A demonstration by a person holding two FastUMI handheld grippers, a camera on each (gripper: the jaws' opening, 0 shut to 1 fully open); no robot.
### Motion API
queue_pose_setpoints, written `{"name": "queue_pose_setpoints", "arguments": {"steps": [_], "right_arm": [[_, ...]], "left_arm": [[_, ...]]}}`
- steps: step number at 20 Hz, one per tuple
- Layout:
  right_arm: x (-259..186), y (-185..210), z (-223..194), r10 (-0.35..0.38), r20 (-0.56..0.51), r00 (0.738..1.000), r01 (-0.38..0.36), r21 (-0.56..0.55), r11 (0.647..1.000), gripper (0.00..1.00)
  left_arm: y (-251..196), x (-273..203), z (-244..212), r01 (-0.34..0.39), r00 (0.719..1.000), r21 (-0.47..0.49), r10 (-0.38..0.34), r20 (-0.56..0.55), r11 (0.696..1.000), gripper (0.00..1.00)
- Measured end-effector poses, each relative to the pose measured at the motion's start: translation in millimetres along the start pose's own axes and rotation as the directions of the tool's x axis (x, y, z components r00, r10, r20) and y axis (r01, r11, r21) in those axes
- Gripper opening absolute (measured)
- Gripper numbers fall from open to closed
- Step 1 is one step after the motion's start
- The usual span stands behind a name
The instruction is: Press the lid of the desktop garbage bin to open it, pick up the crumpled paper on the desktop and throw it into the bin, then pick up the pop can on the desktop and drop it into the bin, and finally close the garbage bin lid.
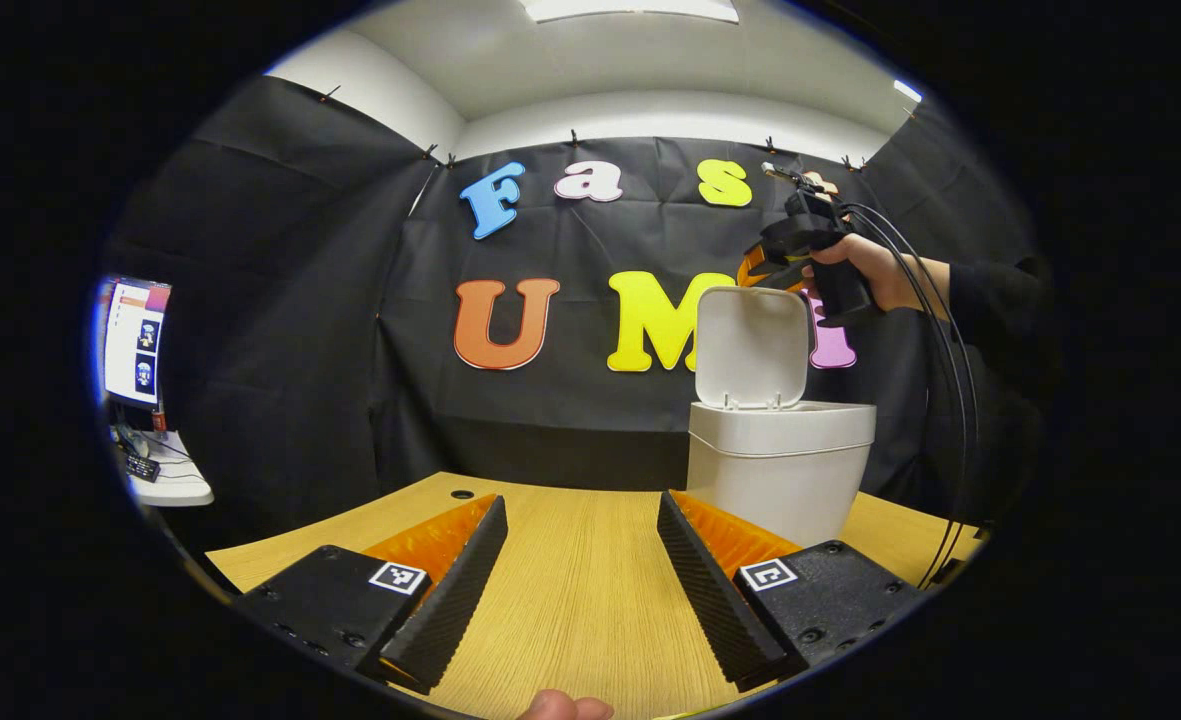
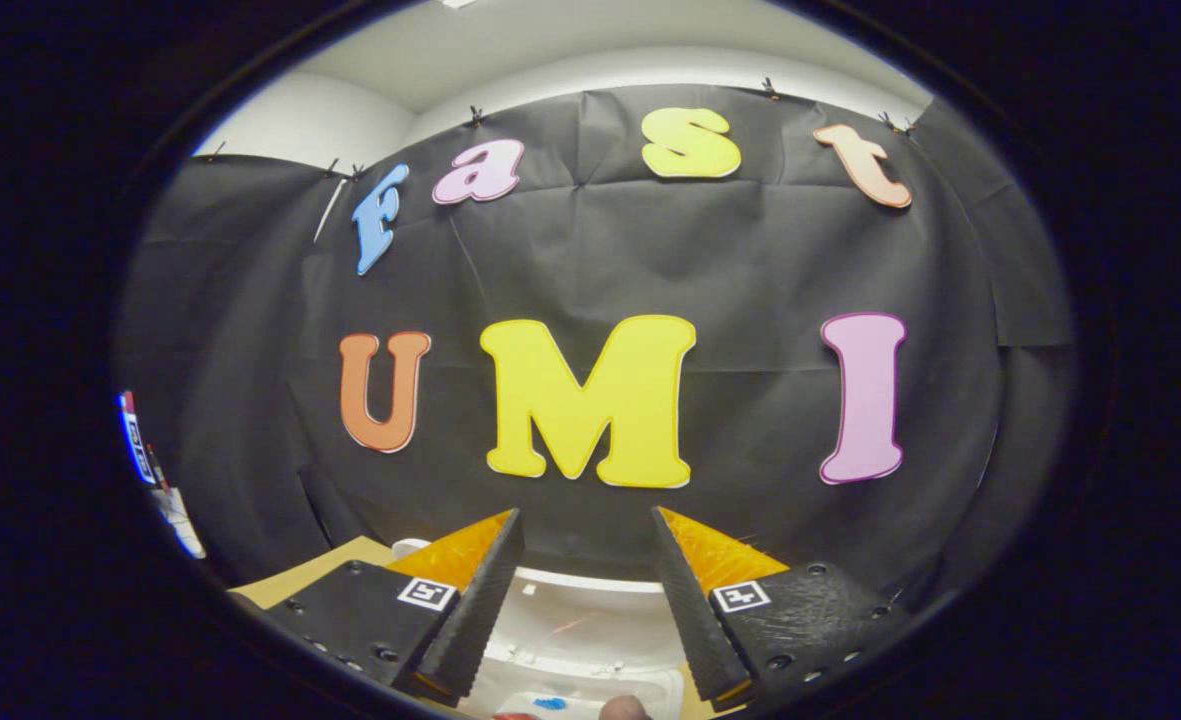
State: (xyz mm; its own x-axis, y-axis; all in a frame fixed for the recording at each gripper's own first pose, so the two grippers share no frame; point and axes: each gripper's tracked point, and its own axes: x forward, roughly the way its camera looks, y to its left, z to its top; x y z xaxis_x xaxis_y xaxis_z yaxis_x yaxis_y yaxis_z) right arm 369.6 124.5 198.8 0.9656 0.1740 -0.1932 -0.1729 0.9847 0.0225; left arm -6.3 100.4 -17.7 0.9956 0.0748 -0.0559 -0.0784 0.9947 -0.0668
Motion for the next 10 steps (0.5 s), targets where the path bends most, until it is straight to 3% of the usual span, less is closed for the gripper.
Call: {"name": "queue_pose_setpoints", "arguments": {"steps": [5, 10], "right_arm": [[-17.2, 4.9, -13.3, 0.05, -0.056, 0.997, -0.047, 0.062, 0.997, 0.78], [-51.0, 2.0, -55.1, 0.078, -0.143, 0.987, -0.067, 0.082, 0.994, 0.8]], "left_arm": [[-5.1, -3.8, 0.8, 0.007, 1.0, 0.007, -0.007, 0.004, 1.0, 0.98], [-14.8, -4.6, 3.6, 0.026, 1.0, 0.01, -0.026, 0.012, 1.0, 0.97]]}}
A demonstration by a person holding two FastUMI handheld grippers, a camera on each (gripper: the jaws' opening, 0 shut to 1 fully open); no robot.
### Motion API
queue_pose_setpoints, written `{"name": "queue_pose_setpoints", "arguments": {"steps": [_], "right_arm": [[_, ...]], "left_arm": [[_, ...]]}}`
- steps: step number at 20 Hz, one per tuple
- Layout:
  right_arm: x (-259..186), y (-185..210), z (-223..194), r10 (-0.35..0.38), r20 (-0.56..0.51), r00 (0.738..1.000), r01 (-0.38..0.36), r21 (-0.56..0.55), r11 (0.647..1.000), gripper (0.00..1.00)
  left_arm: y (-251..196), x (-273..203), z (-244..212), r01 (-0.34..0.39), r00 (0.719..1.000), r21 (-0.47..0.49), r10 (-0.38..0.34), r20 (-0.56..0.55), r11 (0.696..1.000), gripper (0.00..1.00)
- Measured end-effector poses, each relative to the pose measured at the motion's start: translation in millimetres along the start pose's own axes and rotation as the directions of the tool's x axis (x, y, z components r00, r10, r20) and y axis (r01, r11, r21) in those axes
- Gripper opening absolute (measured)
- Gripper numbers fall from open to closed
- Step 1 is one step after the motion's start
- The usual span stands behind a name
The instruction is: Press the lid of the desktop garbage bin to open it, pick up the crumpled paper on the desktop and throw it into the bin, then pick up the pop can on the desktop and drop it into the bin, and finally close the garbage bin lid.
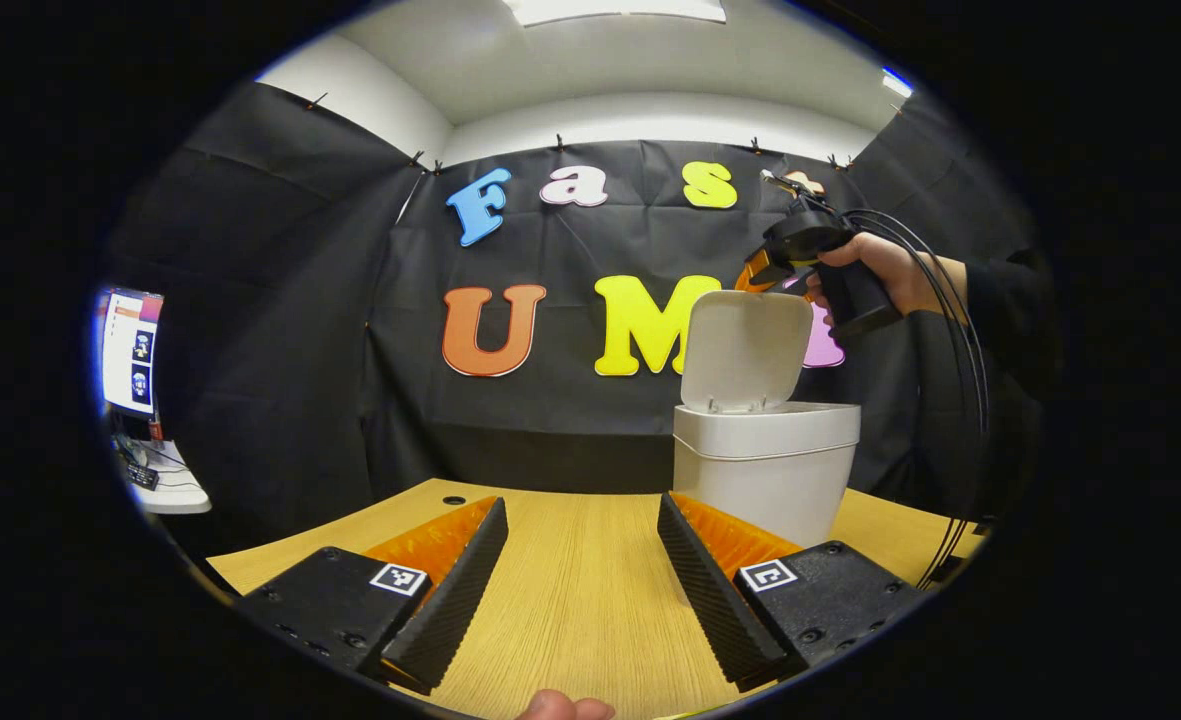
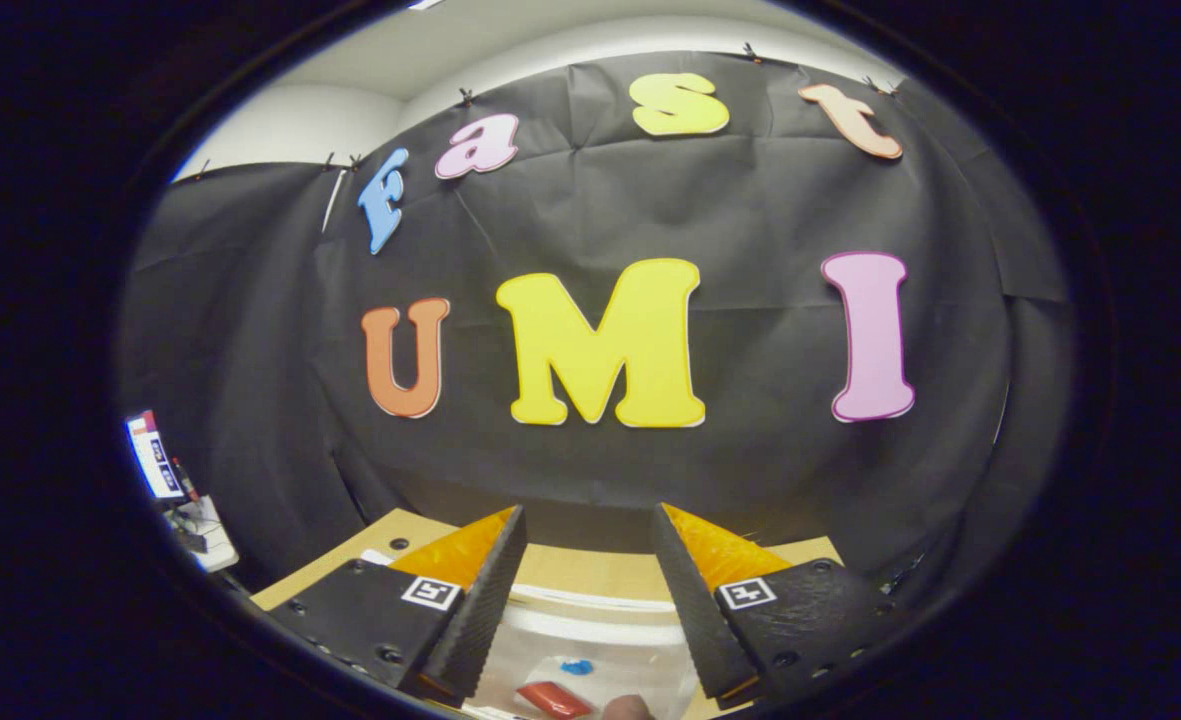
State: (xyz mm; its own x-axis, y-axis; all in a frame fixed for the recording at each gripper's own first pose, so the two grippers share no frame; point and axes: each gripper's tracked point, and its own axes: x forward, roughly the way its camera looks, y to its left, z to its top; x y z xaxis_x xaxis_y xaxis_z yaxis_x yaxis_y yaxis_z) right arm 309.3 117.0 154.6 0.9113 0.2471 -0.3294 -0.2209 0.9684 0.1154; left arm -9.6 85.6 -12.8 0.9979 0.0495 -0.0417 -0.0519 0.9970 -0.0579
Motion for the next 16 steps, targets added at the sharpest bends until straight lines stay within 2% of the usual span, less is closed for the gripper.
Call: {"name": "queue_pose_setpoints", "arguments": {"steps": [4, 5, 11, 16], "right_arm": [[-27.5, 12.1, -42.3, 0.039, -0.037, 0.999, -0.04, -0.024, 0.999, 0.75], [-33.1, 15.4, -51.2, 0.048, -0.042, 0.998, -0.05, -0.038, 0.998, 0.78], [-58.1, 30.8, -89.1, 0.075, -0.022, 0.997, -0.077, -0.16, 0.984, 0.78], [-56.8, 28.3, -126.2, 0.088, -0.064, 0.994, -0.096, -0.138, 0.986, 0.89]], "left_arm": [[-2.6, -0.7, 1.2, 0.005, 1.0, -0.018, -0.005, -0.003, 1.0, 0.97], [-4.3, -0.9, 1.5, 0.006, 1.0, -0.02, -0.006, -0.002, 1.0, 0.97], [-12.0, -5.7, 5.8, 0.021, 1.0, -0.012, -0.021, 0.006, 1.0, 0.97], [-13.6, -6.0, 6.5, 0.027, 1.0, -0.013, -0.027, 0.004, 1.0, 0.98]]}}
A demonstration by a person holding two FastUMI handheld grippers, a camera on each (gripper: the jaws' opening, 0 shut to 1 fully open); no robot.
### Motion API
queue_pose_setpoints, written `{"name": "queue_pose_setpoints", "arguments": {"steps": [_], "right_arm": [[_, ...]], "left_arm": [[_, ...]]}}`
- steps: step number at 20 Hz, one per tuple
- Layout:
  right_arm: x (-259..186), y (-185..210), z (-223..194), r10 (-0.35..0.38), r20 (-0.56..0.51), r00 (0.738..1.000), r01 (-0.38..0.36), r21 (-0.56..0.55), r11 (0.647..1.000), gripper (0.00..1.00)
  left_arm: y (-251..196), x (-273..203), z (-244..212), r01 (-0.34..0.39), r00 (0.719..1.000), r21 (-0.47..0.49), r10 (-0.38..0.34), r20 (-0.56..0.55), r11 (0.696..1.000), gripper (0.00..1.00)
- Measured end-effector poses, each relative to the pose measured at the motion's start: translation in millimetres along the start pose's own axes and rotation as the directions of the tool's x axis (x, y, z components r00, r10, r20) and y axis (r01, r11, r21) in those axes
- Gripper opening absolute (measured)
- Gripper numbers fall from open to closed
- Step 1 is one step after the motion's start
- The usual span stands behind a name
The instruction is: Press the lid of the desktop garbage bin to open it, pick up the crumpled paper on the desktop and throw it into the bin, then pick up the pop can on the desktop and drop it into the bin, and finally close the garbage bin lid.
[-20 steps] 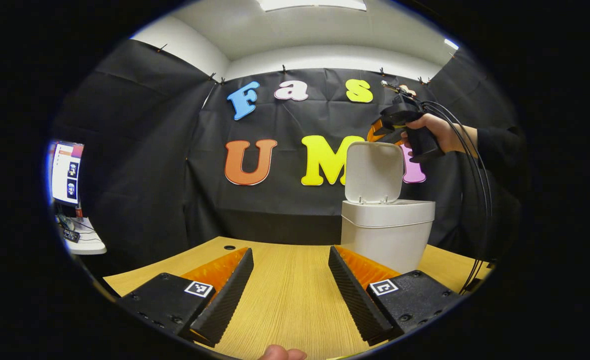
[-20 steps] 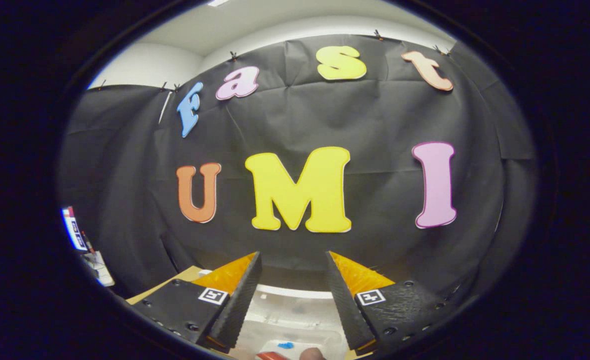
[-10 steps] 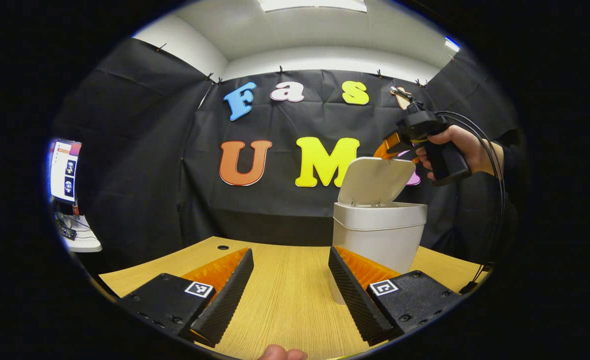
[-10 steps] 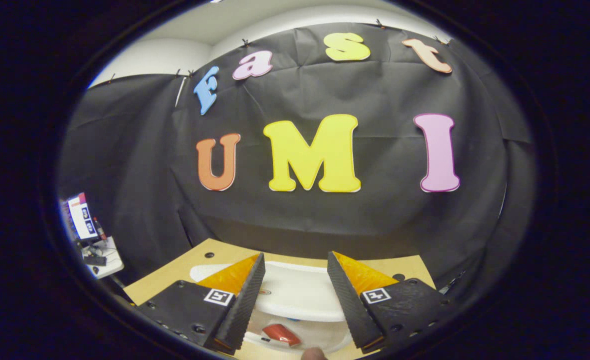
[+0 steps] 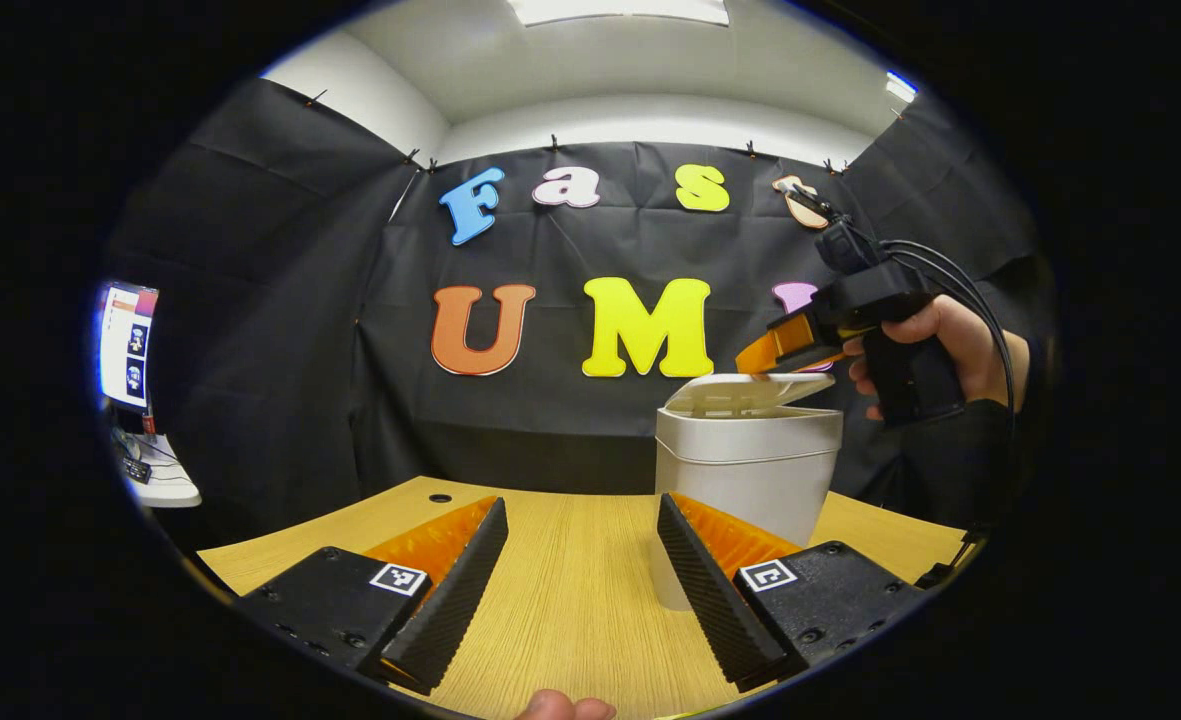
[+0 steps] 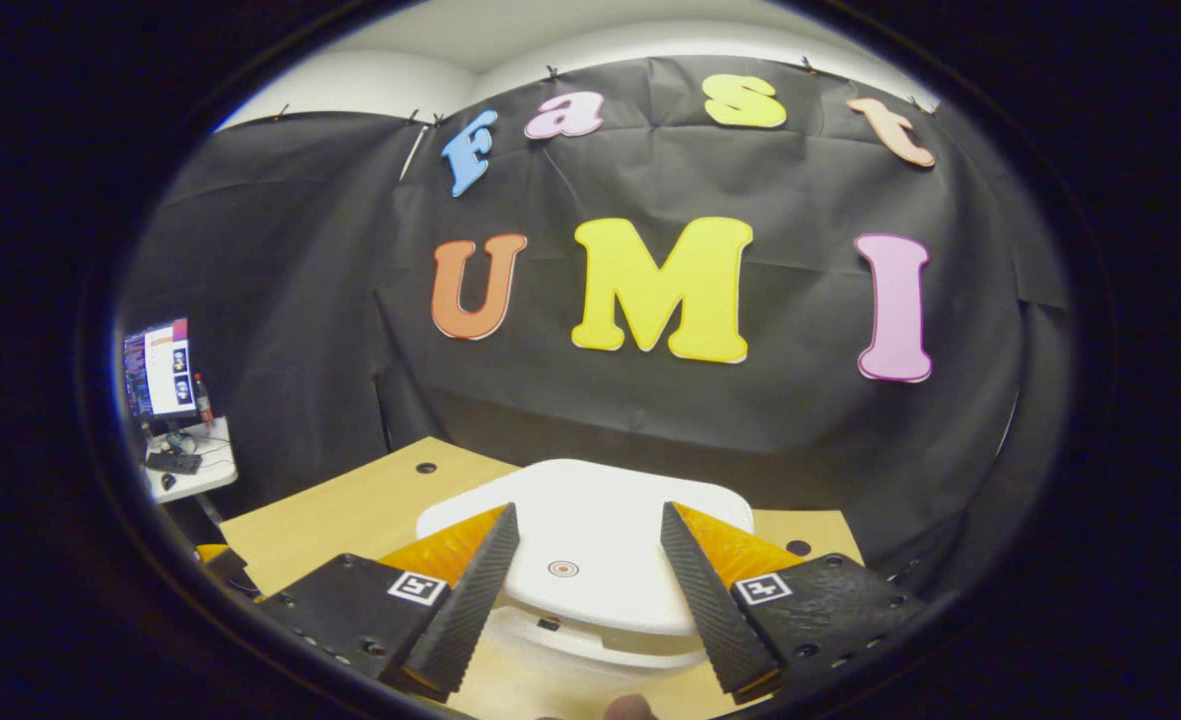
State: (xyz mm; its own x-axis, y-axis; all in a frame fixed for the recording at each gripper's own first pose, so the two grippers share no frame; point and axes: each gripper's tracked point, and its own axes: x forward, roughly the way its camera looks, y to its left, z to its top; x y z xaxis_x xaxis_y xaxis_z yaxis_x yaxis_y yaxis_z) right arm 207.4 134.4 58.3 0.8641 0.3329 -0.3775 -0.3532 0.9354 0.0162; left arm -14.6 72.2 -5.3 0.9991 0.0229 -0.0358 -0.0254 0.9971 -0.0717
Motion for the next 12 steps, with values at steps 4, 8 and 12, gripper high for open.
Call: {"name": "queue_pose_setpoints", "arguments": {"steps": [4, 8, 12], "right_arm": [[4.3, -0.6, -18.9, 0.019, -0.043, 0.999, -0.017, 0.051, 0.999, 0.94], [4.9, -0.5, -23.8, 0.015, -0.037, 0.999, -0.014, 0.036, 0.999, 0.95], [4.8, -0.8, -27.0, 0.009, -0.027, 1.0, -0.008, 0.033, 0.999, 0.96]], "left_arm": [[-1.6, 0.3, -1.1, 0.002, 1.0, 0.005, -0.002, -0.004, 1.0, 0.97], [-1.9, -0.8, -0.8, 0.001, 1.0, 0.008, -0.001, -0.003, 1.0, 0.97], [0.5, -1.4, -0.8, -0.002, 1.0, 0.009, 0.002, -0.003, 1.0, 0.98]]}}
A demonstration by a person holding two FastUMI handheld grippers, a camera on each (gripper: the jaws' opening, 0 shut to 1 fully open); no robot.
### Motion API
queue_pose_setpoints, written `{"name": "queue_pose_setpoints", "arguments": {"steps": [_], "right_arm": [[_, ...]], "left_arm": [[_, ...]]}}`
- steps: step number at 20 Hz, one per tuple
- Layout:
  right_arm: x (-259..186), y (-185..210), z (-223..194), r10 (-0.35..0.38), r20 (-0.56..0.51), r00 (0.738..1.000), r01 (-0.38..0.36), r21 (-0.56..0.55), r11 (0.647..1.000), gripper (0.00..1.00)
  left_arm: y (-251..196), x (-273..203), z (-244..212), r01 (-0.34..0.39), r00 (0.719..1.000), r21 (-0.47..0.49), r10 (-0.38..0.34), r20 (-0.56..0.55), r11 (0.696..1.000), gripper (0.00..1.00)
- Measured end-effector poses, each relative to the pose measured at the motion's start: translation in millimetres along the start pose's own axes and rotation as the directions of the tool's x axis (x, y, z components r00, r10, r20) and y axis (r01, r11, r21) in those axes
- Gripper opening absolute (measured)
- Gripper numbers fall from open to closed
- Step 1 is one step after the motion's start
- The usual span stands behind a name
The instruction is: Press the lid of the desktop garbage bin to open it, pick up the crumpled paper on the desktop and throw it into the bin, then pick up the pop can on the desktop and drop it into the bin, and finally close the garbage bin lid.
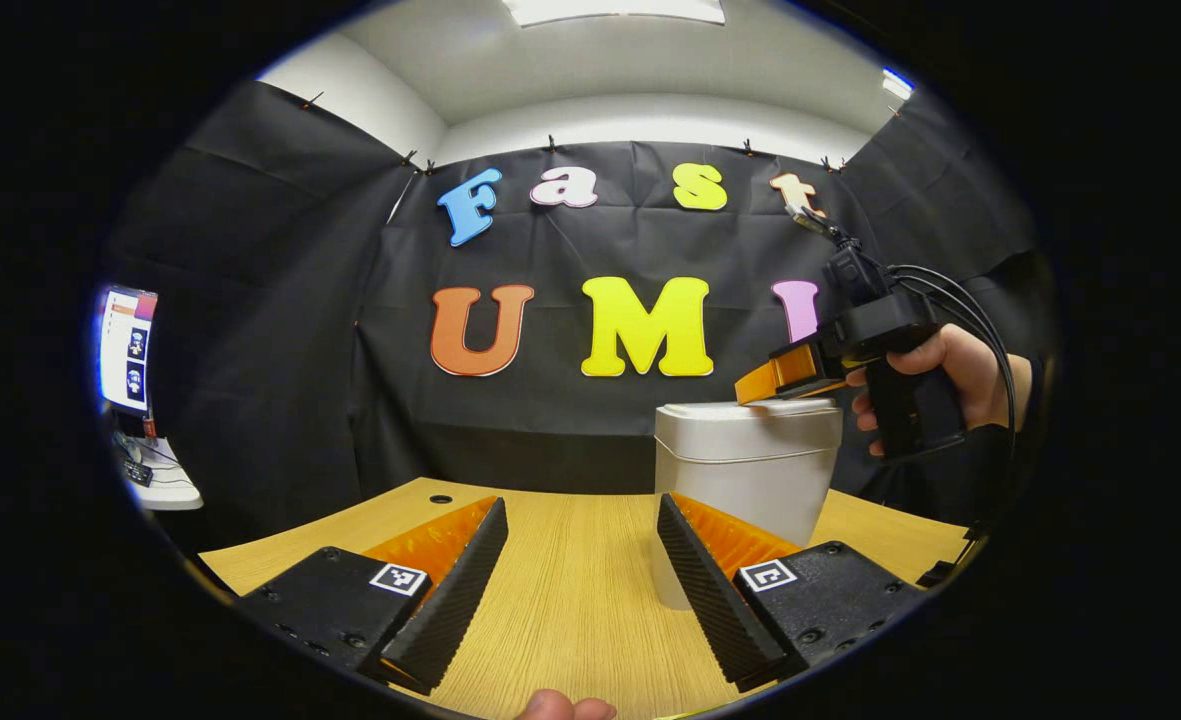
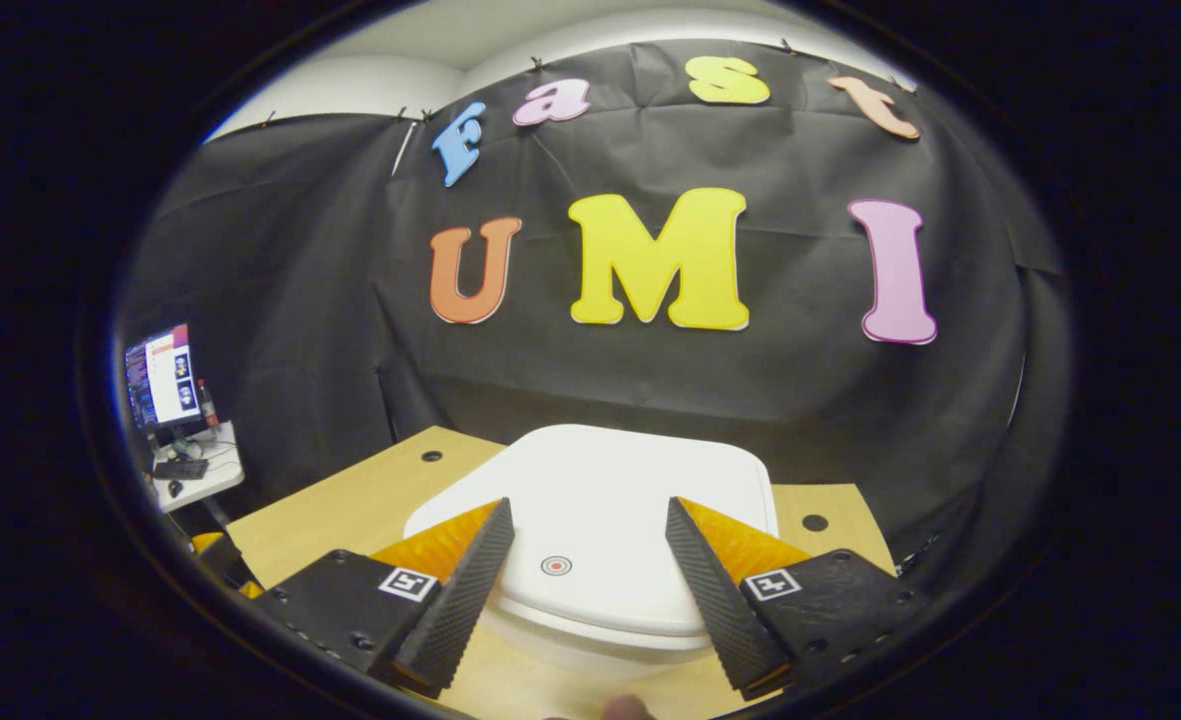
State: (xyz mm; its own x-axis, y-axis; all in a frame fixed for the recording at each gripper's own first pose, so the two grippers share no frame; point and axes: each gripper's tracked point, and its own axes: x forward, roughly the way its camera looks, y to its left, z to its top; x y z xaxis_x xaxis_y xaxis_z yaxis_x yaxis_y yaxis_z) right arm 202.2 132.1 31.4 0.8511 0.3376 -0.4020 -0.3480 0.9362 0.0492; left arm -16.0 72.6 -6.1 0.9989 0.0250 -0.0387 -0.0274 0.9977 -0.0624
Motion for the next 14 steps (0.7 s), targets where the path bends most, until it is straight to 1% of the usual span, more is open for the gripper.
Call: {"name": "queue_pose_setpoints", "arguments": {"steps": [5, 7, 9, 11, 13, 14], "right_arm": [[-0.1, 0.0, -2.9, -0.001, 0.039, 0.999, 0.001, 0.006, 1.0, 0.96], [0.2, -1.0, -6.3, -0.001, 0.042, 0.999, 0.0, 0.021, 1.0, 0.97], [0.9, 0.6, -7.3, -0.002, 0.043, 0.999, 0.002, -0.002, 1.0, 0.97], [1.9, -0.6, -10.0, -0.003, 0.037, 0.999, 0.003, 0.007, 1.0, 0.98], [0.6, 0.5, -12.0, 0.002, 0.045, 0.999, -0.002, -0.002, 1.0, 0.98], [2.6, -0.5, -14.0, 0.007, 0.044, 0.999, -0.007, -0.003, 1.0, 0.95]], "left_arm": [[0.0, 0.4, 1.5, -0.001, 1.0, 0.003, 0.001, 0.002, 1.0, 0.97], [0.2, 2.5, -1.9, -0.001, 1.0, 0.003, 0.001, -0.006, 1.0, 0.97], [1.7, 2.9, -2.7, -0.004, 1.0, 0.006, 0.004, -0.01, 1.0, 0.98], [0.5, 2.5, -2.5, -0.003, 1.0, 0.004, 0.003, -0.009, 1.0, 0.97], [-2.1, 2.3, -2.7, 0.001, 1.0, 0.007, -0.001, -0.009, 1.0, 0.97], [-1.7, 2.1, -1.5, 0.002, 1.0, 0.009, -0.002, -0.01, 1.0, 0.98]]}}
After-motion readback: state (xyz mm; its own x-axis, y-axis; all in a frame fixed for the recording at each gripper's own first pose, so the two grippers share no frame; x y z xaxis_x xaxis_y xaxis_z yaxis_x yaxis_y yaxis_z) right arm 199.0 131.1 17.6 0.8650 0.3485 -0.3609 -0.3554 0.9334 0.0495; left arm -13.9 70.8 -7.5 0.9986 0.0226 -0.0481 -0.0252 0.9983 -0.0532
